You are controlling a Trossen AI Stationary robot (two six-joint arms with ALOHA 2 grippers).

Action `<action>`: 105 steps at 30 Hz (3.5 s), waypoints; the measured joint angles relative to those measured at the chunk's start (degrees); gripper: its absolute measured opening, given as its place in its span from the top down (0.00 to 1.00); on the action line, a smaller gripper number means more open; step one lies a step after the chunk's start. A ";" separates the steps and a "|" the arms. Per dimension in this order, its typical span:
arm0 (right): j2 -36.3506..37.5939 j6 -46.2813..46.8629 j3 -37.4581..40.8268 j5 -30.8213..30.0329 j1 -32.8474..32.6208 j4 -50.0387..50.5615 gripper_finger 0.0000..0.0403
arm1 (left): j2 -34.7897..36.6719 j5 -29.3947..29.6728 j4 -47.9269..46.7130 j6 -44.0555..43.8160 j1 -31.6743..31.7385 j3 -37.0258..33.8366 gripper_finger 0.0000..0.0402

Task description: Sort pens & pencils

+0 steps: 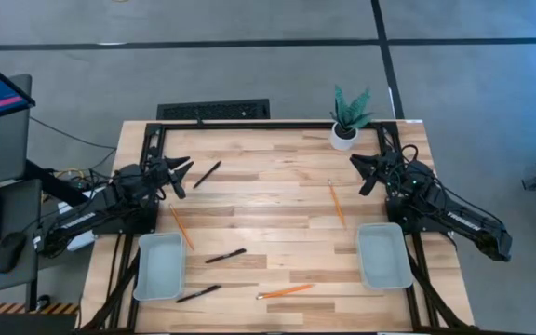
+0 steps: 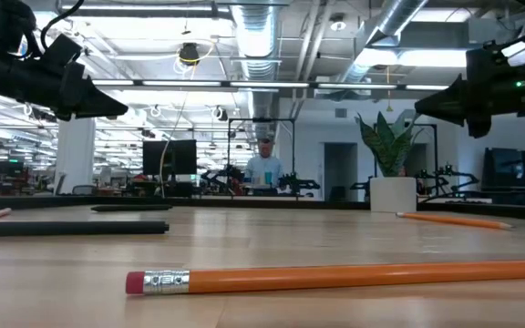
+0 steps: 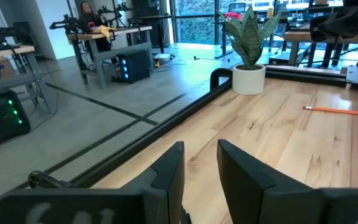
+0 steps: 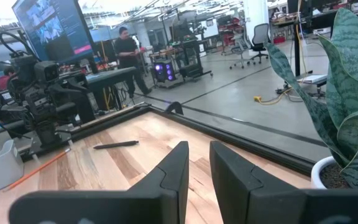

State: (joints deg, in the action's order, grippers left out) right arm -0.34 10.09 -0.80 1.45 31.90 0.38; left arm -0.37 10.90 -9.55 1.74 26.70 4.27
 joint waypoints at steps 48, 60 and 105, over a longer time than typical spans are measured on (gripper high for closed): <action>-0.06 -3.56 -2.92 -1.33 -1.31 -1.86 0.78 | 0.00 0.68 0.01 -4.57 -0.01 -0.01 0.78; -6.42 -2.49 -21.33 -1.39 -4.32 -1.29 0.78 | -0.02 1.11 0.03 -4.57 -0.01 -0.02 0.78; -13.46 0.33 -31.41 -0.73 -6.09 23.80 0.39 | 0.01 1.95 0.03 -2.38 0.02 -0.02 0.78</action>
State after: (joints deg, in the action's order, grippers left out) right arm -13.79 10.42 -32.21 0.73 25.81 24.19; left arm -0.36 12.84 -9.52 -0.64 26.72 4.25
